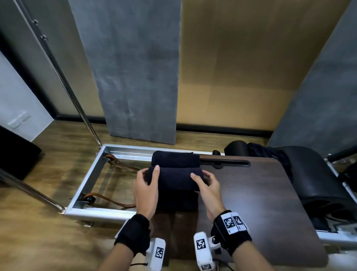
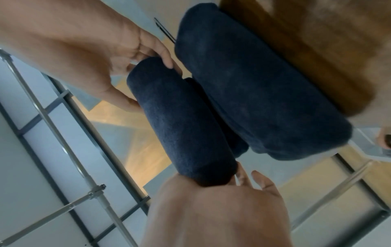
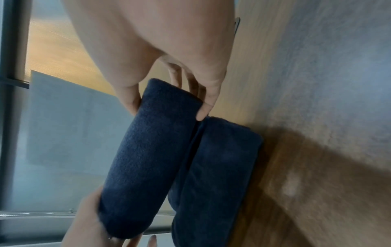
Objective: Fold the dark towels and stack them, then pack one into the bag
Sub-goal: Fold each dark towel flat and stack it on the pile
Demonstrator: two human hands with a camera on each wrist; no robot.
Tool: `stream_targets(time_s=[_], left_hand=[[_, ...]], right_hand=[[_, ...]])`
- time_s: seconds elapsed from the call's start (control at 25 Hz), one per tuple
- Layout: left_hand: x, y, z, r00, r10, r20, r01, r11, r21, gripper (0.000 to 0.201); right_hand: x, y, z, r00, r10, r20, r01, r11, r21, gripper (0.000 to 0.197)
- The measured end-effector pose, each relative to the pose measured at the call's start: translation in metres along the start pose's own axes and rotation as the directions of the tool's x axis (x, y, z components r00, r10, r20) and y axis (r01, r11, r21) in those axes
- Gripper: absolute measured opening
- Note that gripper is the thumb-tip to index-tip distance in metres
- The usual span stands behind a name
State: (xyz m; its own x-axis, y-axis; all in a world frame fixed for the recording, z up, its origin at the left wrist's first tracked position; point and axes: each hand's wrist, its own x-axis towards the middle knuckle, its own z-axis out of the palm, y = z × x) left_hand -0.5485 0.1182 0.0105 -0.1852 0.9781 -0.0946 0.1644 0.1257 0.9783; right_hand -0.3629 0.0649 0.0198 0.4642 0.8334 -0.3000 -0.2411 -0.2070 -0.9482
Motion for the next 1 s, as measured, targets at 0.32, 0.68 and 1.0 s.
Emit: stream_targets(time_s=[0.32, 0.68, 1.0], left_hand=[[0.002, -0.028, 0.002, 0.997, 0.030, 0.065, -0.026, 0.998, -0.059, 0.052], [0.000, -0.029, -0.001, 0.992, 0.009, 0.128, -0.010, 1.000, 0.004, 0.071], [-0.054, 0.019, 0.039, 0.757, 0.653, -0.031, -0.653, 0.756, -0.045, 0.016]], right_hand=[[-0.010, 0.022, 0.021, 0.997, -0.019, -0.080, -0.005, 0.957, -0.289, 0.048], [-0.005, 0.021, 0.010, 0.994, 0.103, 0.040, -0.088, 0.958, -0.273, 0.060], [-0.021, -0.018, -0.068, 0.999, 0.040, -0.027, -0.045, 0.971, -0.236, 0.055]])
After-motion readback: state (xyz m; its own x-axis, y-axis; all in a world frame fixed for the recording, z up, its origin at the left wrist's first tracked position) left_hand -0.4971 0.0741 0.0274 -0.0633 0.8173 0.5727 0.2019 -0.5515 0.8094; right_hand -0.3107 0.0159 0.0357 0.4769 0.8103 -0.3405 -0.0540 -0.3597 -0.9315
